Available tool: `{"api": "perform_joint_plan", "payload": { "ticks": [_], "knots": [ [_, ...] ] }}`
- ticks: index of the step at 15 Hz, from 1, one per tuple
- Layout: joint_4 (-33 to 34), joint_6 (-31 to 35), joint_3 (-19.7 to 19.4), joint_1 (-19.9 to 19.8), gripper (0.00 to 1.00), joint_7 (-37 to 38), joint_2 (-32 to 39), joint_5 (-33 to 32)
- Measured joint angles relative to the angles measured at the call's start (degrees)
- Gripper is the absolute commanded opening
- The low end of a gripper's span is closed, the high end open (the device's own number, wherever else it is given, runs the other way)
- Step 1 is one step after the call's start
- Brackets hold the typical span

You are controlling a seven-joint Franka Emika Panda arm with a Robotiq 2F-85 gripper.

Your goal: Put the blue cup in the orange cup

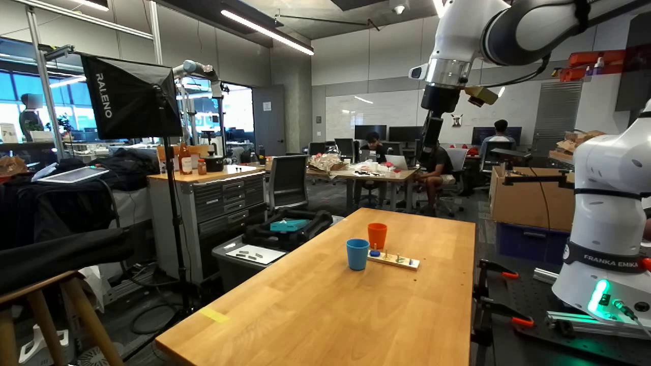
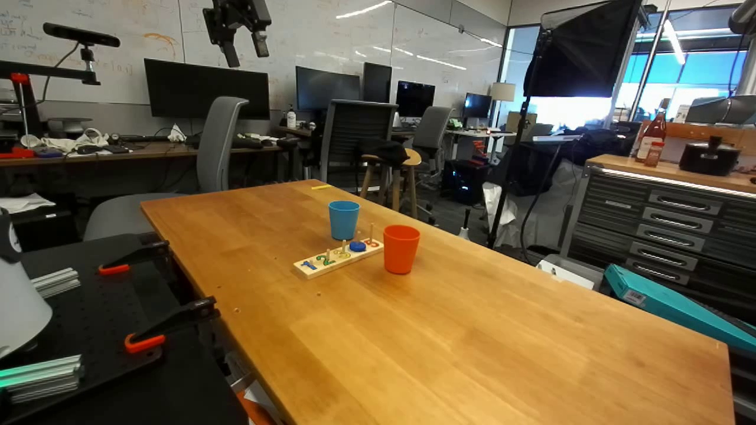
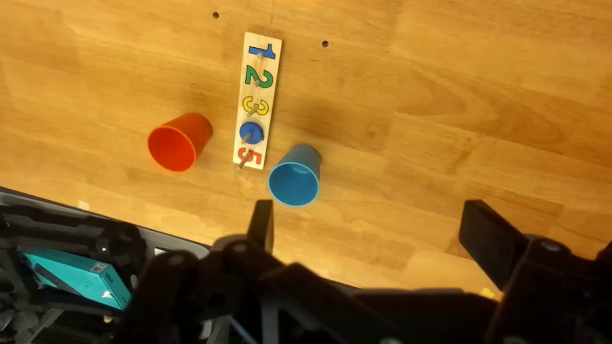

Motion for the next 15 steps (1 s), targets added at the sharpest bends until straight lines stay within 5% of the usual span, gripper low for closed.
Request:
{"api": "perform_joint_plan", "payload": {
  "ticks": [8, 15],
  "knots": [
    [3.68, 10.07, 5.46, -1.69, 1.0, 13.07, 19.21, -12.17],
    [14.98, 9.45, 2.38, -2.38, 1.0, 25.14, 37.86, -26.47]
  ]
}}
